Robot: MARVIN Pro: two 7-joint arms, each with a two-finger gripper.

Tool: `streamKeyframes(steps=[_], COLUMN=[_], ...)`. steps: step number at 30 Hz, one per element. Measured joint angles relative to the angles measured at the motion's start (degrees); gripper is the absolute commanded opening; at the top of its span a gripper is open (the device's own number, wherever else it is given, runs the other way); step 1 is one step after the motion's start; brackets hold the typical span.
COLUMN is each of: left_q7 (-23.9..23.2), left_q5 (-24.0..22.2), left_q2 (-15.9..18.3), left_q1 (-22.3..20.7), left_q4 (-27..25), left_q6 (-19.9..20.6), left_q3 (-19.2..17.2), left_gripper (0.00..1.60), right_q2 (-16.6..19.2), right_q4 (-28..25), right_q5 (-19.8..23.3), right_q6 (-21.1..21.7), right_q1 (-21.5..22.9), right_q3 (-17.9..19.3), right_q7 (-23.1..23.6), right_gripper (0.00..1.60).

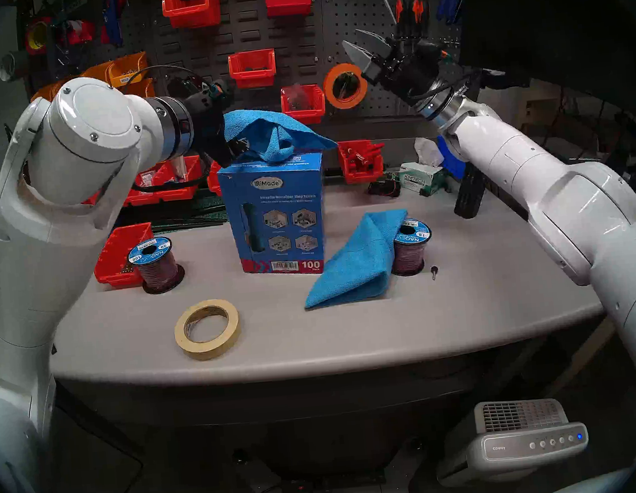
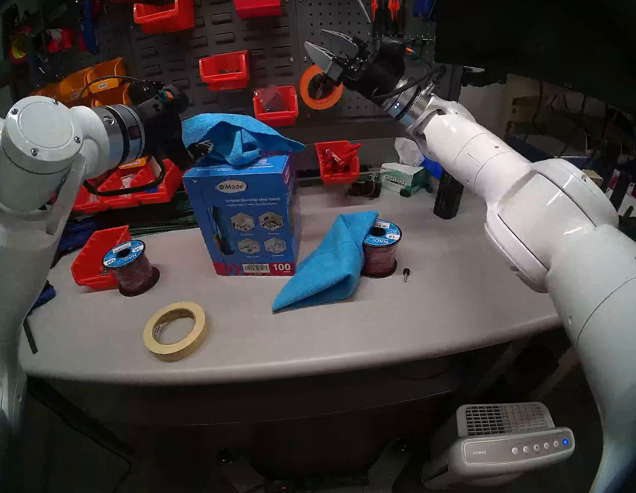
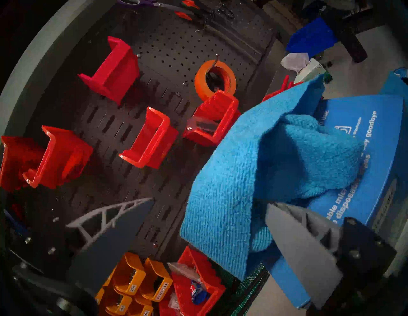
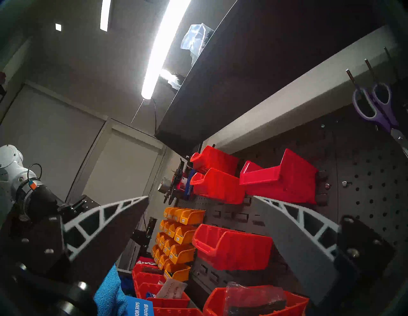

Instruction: Take out a shop towel

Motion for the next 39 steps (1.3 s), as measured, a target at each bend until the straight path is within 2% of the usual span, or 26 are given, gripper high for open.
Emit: streamKeyframes(steps=[8, 11, 25, 35, 37, 39], left_q7=[3.5, 4.5, 8.7, 14.0, 14.5, 16.6], left_q5=[0.1, -1.2, -5.9, -8.8, -9.1, -10.4], left_q2=[-2.5, -4.8, -12.9, -19.9, -20.5, -22.4], left_q1=[2.6, 2.8, 3.2, 9.7, 10.4, 12.7], left_q4=[-3.1, -5.1, -12.9, -14.0, -14.0, -14.0], left_q6=[1.7, 1.8, 1.8, 1.8, 1.8, 1.8], left_q3=[-3.4, -6.0, -14.0, -19.5, -19.8, -20.4], left_gripper=[1.6, 1.6, 1.6, 1.6, 1.6, 1.6], right_q2=[-0.4, -0.4, -0.1, -0.7, -0.8, -1.0], right_q4=[0.2, 0.3, 0.8, 0.3, 0.2, -0.4], right_q5=[0.0, 0.0, 0.1, -0.1, -0.1, -0.4], right_q6=[-4.1, -6.0, -12.2, -18.3, -18.9, -21.6], right_q1=[-0.6, -1.0, -2.6, -4.0, -4.1, -4.5], right_q3=[0.3, 0.5, 1.0, 0.9, 0.9, 0.9], right_q7=[-1.8, -3.7, -10.0, -16.2, -16.9, -19.6], right_gripper=[1.6, 1.6, 1.6, 1.6, 1.6, 1.6])
